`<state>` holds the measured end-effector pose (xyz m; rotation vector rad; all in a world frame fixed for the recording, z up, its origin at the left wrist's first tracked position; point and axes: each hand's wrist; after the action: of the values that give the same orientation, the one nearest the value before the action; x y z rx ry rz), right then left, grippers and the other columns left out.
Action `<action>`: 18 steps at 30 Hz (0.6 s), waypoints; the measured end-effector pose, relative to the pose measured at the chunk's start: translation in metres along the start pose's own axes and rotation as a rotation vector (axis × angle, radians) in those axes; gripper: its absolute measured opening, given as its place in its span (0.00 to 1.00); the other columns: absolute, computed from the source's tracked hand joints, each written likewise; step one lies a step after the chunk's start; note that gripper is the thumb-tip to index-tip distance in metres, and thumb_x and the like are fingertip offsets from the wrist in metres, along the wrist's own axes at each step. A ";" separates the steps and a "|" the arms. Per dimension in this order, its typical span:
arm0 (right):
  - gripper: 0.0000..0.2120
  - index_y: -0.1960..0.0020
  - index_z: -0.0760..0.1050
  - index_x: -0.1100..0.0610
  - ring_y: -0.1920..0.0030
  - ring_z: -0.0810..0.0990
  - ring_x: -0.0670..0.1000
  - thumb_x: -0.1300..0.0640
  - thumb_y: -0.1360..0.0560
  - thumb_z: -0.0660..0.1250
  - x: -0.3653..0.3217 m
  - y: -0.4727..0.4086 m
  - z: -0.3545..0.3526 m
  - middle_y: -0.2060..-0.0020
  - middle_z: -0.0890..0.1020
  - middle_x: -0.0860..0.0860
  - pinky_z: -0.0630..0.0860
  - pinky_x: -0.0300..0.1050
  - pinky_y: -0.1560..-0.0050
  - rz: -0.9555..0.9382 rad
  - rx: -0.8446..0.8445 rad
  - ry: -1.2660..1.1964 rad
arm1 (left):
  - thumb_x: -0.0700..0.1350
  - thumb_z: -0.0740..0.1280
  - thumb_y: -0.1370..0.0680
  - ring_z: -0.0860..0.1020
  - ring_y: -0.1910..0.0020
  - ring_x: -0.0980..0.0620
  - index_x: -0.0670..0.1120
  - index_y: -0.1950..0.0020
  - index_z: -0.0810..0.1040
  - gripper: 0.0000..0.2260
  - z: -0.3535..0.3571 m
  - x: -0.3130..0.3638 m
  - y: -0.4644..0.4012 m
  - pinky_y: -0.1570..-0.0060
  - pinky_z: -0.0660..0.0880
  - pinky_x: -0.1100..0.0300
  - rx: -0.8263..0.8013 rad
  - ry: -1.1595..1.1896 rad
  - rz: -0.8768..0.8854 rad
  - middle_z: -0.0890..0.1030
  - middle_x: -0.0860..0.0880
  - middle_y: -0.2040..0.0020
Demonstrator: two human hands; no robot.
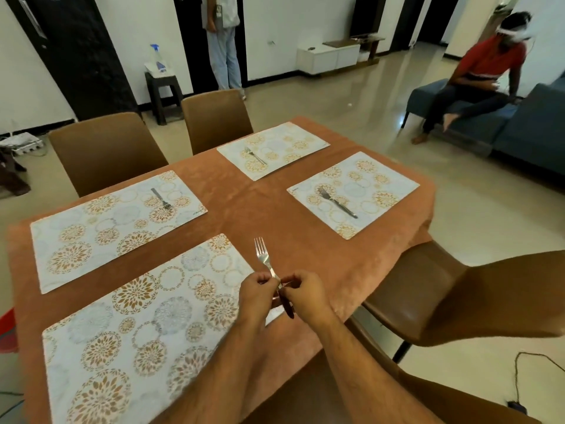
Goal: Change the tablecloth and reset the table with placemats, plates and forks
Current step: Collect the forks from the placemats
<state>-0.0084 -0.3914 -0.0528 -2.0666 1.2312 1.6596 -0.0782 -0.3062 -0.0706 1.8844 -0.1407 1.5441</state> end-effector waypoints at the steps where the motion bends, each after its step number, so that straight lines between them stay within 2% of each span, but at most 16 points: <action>1: 0.09 0.56 0.78 0.54 0.62 0.86 0.56 0.68 0.24 0.66 0.001 0.010 -0.018 0.62 0.85 0.55 0.83 0.57 0.62 -0.012 0.000 0.000 | 0.34 0.66 0.24 0.82 0.59 0.46 0.39 0.55 0.78 0.02 0.013 0.001 0.013 0.61 0.83 0.54 -0.001 0.012 0.003 0.80 0.40 0.58; 3: 0.09 0.56 0.78 0.54 0.63 0.86 0.49 0.67 0.24 0.67 0.008 0.030 -0.054 0.62 0.84 0.52 0.84 0.50 0.61 -0.015 -0.007 0.005 | 0.36 0.67 0.24 0.82 0.58 0.47 0.40 0.50 0.78 0.04 0.041 0.005 0.044 0.58 0.83 0.53 0.000 0.026 0.006 0.81 0.41 0.55; 6: 0.07 0.54 0.82 0.54 0.61 0.86 0.50 0.65 0.27 0.68 0.019 0.063 -0.111 0.61 0.86 0.52 0.84 0.54 0.56 -0.050 -0.015 0.005 | 0.40 0.67 0.22 0.82 0.57 0.49 0.42 0.49 0.78 0.04 0.088 0.012 0.100 0.58 0.82 0.55 0.023 0.024 0.020 0.81 0.42 0.53; 9: 0.08 0.56 0.82 0.54 0.61 0.86 0.51 0.66 0.26 0.68 0.022 0.092 -0.164 0.62 0.86 0.52 0.84 0.54 0.55 -0.078 0.001 -0.018 | 0.44 0.66 0.20 0.81 0.59 0.50 0.42 0.50 0.78 0.06 0.135 0.023 0.147 0.65 0.78 0.60 0.037 0.077 0.037 0.82 0.42 0.54; 13: 0.08 0.58 0.80 0.53 0.58 0.85 0.52 0.66 0.27 0.70 0.019 0.103 -0.211 0.61 0.85 0.52 0.83 0.54 0.53 -0.122 0.010 -0.014 | 0.39 0.64 0.19 0.79 0.66 0.52 0.38 0.45 0.76 0.06 0.176 0.047 0.185 0.77 0.73 0.66 0.048 0.184 0.029 0.80 0.41 0.56; 15: 0.07 0.58 0.80 0.55 0.58 0.85 0.52 0.66 0.28 0.71 0.018 0.101 -0.225 0.60 0.85 0.54 0.83 0.52 0.54 -0.128 -0.005 -0.017 | 0.38 0.64 0.19 0.79 0.71 0.53 0.38 0.47 0.77 0.05 0.190 0.054 0.189 0.78 0.73 0.66 0.027 0.209 0.031 0.80 0.42 0.60; 18: 0.06 0.56 0.80 0.58 0.61 0.85 0.51 0.67 0.26 0.70 0.023 0.094 -0.244 0.60 0.85 0.55 0.83 0.47 0.62 -0.114 -0.005 -0.085 | 0.39 0.64 0.19 0.79 0.70 0.52 0.39 0.53 0.78 0.05 0.210 0.058 0.182 0.74 0.75 0.61 -0.002 0.196 0.030 0.79 0.42 0.62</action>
<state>0.0959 -0.6138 0.0400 -2.0066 1.0637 1.6816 0.0230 -0.5429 0.0484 1.7250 -0.0826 1.7378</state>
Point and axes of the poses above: each hand's wrist, its own y-axis away from the middle knuckle, its own z-axis out of the palm, x = y × z
